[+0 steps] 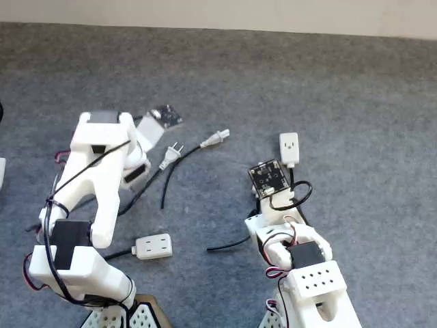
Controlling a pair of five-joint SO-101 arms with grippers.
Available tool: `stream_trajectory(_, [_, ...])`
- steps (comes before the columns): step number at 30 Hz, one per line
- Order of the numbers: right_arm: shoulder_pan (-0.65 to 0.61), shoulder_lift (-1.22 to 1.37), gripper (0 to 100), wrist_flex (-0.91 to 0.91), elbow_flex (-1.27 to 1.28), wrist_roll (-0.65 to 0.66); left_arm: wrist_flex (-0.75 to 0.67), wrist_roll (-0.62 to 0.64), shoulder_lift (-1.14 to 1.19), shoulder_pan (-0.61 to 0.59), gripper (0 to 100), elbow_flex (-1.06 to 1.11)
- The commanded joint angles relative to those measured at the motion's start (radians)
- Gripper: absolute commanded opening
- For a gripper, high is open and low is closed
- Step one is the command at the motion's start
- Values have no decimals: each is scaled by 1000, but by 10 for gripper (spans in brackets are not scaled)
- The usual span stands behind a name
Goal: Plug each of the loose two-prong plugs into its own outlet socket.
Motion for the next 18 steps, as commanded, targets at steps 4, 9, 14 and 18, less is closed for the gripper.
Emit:
stream_trajectory(4, [77,-18,275,54,-28,-2,281,58,-8,208,8,-302])
stream_trajectory(9, [317,-177,275,285,-236,60,308,110,-8,427,7,-351])
stream_trajectory(14, [495,-529,275,440,-265,121,304,110,-7,605,10,-355])
stream_trajectory(18, [591,-642,275,484,-255,138,218,155,-5,691,11,-318])
